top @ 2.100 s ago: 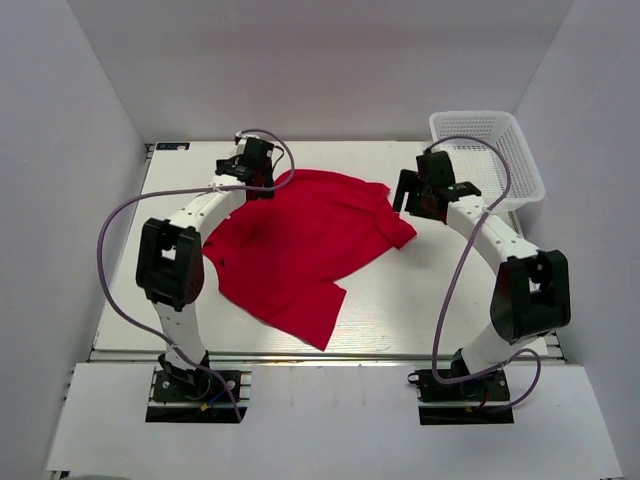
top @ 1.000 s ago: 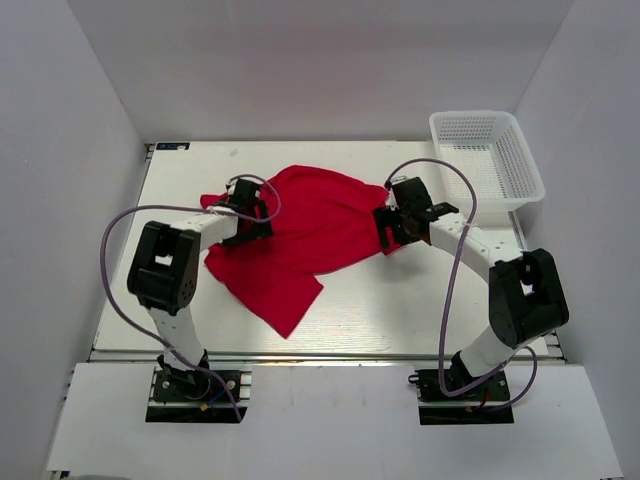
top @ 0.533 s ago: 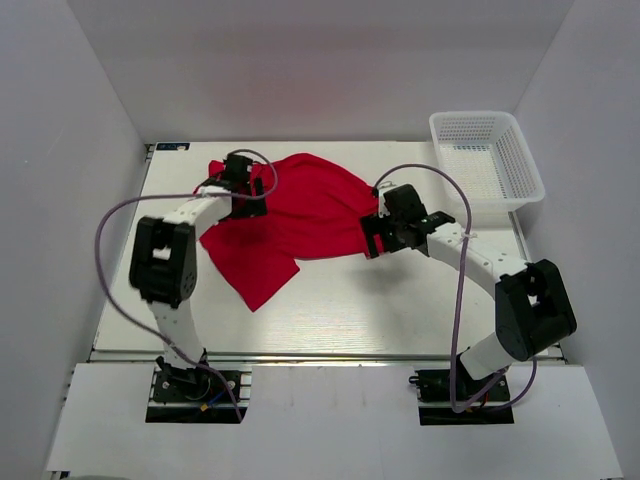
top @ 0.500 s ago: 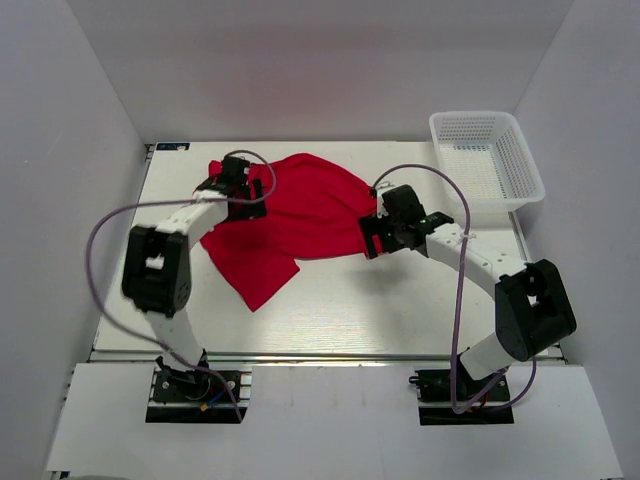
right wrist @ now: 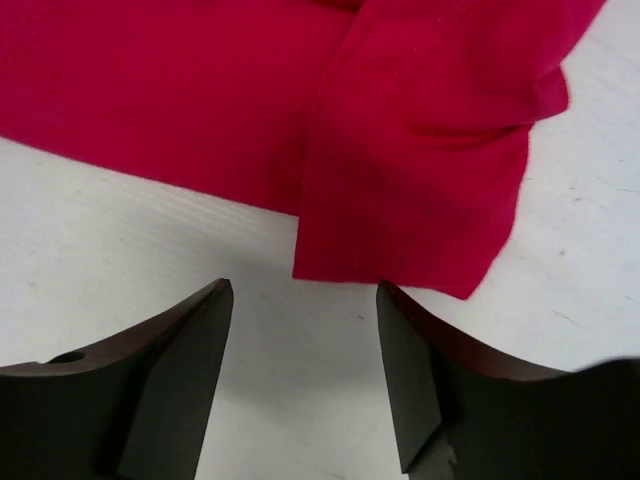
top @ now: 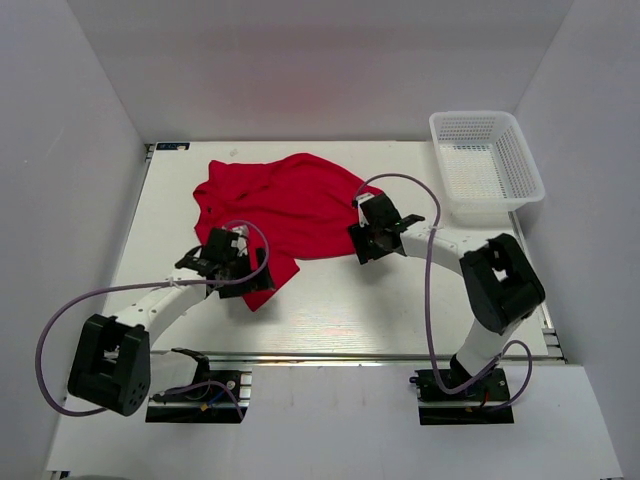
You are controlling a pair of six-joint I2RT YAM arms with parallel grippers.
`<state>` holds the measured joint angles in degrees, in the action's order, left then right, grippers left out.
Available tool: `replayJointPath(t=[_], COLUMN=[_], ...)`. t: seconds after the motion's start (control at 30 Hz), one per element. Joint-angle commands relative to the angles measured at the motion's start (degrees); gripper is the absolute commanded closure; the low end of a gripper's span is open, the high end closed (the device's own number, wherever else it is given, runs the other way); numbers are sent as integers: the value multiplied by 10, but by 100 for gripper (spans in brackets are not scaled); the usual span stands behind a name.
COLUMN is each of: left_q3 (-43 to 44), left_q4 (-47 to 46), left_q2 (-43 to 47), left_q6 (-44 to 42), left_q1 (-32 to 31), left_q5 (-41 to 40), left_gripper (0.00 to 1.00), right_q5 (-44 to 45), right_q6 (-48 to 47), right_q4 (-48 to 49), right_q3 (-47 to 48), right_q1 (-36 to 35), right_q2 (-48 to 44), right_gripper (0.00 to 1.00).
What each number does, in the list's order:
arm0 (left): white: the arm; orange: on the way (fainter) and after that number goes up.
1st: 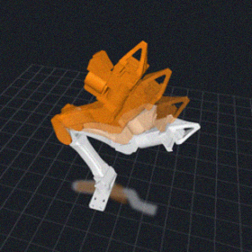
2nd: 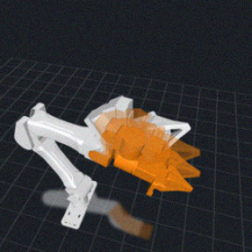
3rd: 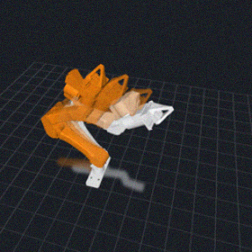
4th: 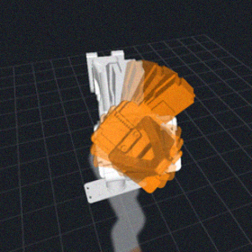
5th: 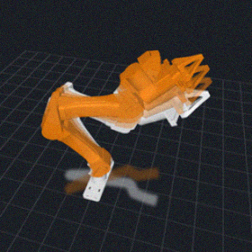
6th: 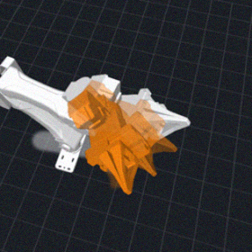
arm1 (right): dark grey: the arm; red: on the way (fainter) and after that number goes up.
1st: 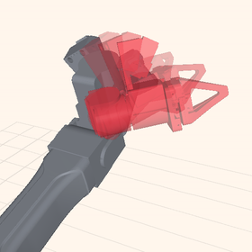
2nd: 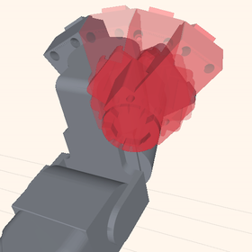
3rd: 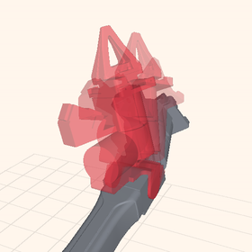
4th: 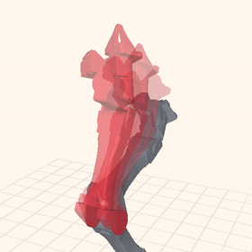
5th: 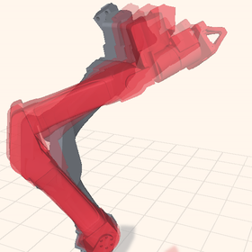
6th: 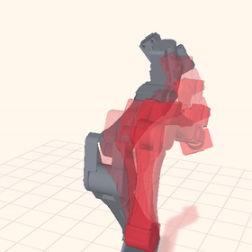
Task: Fold and stack the t-shirts
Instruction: Flatten out the tshirt
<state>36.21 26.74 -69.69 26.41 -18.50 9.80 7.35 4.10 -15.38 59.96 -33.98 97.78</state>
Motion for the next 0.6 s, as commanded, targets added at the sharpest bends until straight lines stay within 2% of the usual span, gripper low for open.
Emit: replayJointPath(t=[0.0, 0.17, 0.3, 0.33, 0.53, 0.57], left_q3=[-7, -12, -32, -32, -32, -26], left_q4=[8, 69, 60, 55, 48, 48], left_q2=[18, 18, 5, -9, -49, -55], left_q6=[29, 35, 50, 50, 69, 69], left_q1=[-23, -54, -65, -65, -81, -81], left_q5=[57, -4, -18, -18, -65, -76], left_gripper=[0, 0, 0, 3, 19, 26], right_q5=[-2, -16, -6, -6, 6, 8], right_q6=[23, 43, 53, 55, 64, 68], right_q4=[18, 25, 32, 34, 37, 35], right_q3=[33, 31, 17, 16, 18, 17], right_q1=[1, 2, 3, 3, 3, 2], right_q2=[26, 49, 47, 47, 42, 39], right_gripper=[37, 39, 50, 58, 86, 100])
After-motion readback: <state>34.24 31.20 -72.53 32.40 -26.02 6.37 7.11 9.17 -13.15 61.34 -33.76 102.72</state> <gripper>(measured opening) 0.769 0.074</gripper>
